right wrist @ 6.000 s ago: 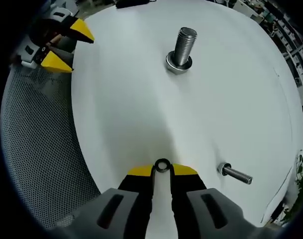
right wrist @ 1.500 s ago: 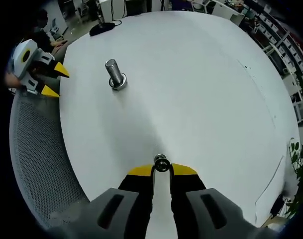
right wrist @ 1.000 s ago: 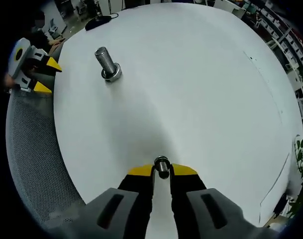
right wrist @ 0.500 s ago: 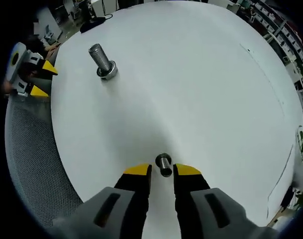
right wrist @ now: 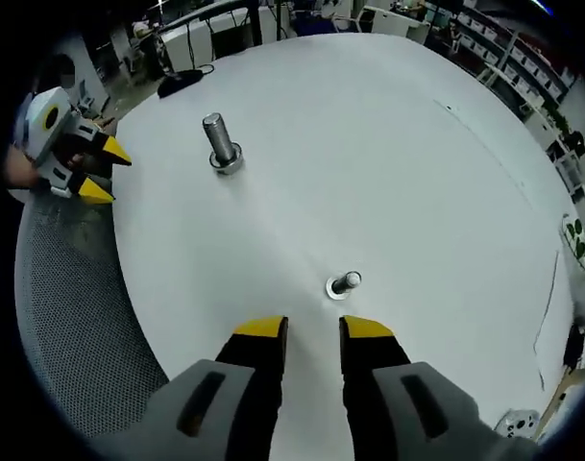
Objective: Place the washer onto the threaded stud by aligning its center hole with the stud, sliding it down to the base, and recovering from edge contact or off-axis alignment until the washer reaches the visible bottom stop.
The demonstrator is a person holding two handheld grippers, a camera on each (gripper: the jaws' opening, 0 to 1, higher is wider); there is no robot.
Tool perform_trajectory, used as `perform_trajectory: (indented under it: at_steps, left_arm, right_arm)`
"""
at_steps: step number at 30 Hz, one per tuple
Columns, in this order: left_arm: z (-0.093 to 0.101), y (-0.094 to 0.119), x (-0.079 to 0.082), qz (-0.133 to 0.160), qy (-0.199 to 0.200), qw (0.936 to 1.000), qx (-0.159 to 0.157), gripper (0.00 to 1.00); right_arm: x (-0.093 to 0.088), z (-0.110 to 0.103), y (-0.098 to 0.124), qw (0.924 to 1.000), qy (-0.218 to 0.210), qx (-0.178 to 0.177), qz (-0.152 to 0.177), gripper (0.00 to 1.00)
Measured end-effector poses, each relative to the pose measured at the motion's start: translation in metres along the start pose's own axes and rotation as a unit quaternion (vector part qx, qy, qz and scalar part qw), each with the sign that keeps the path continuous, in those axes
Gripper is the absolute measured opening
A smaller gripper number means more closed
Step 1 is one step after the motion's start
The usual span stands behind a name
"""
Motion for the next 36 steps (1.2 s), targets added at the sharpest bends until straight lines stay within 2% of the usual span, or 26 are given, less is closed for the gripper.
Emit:
perform_trajectory:
  at_steps: [2,6,12,17,20,22,25,28,32,36]
  left_arm:
    - [0.0,0.0,0.0,-0.001,0.0,1.0,-0.001,0.26]
    - [0.001,-0.001,0.0,-0.001,0.001,1.0,-0.005,0.26]
    - [0.001,-0.001,0.0,0.001,0.002,1.0,-0.006,0.27]
    - [0.001,-0.001,0.0,0.001,0.004,1.0,-0.006,0.27]
    - [0.002,0.0,0.0,0.0,0.004,1.0,-0.006,0.27]
    - [0.002,-0.001,0.0,0.002,0.006,1.0,-0.006,0.27]
    - [0.001,0.0,0.0,0.005,0.01,0.9999,-0.007,0.27]
    - [0.002,0.001,0.002,0.013,0.011,0.9998,-0.01,0.27]
    - [0.001,0.001,0.003,0.02,0.017,0.9996,-0.012,0.28]
    - [0.001,0.003,0.005,0.029,0.019,0.9993,-0.011,0.28]
  right_arm:
    - [-0.004,-0.001,0.006,0.9997,-0.014,-0.01,0.017,0.25]
    - [-0.011,-0.004,0.016,0.999,-0.027,-0.02,0.031,0.25]
    - [-0.017,-0.011,0.034,0.9945,-0.063,-0.032,0.077,0.25]
    - [-0.022,-0.023,0.047,0.9882,-0.093,-0.04,0.116,0.25]
    - [-0.027,-0.031,0.05,0.9862,-0.098,-0.043,0.127,0.25]
    - [-0.03,-0.036,0.055,0.9832,-0.098,-0.05,0.146,0.25]
    - [-0.036,-0.039,0.06,0.9802,-0.105,-0.059,0.157,0.25]
    - [-0.043,-0.039,0.061,0.9753,-0.134,-0.059,0.165,0.25]
    - [-0.047,-0.041,0.065,0.972,-0.144,-0.064,0.175,0.26]
    - [-0.052,-0.044,0.069,0.9643,-0.168,-0.064,0.195,0.3]
Point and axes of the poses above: the point that each gripper's makers call its tool centre point, and the gripper's own axes: y roughly backward along the fingers, z roughly to its right, x roughly out of its top, the point moved 9 cm from there along y, roughly backward along the fingers, and after that the axes turned 9 degrees about -x, right-handed, at the moved point
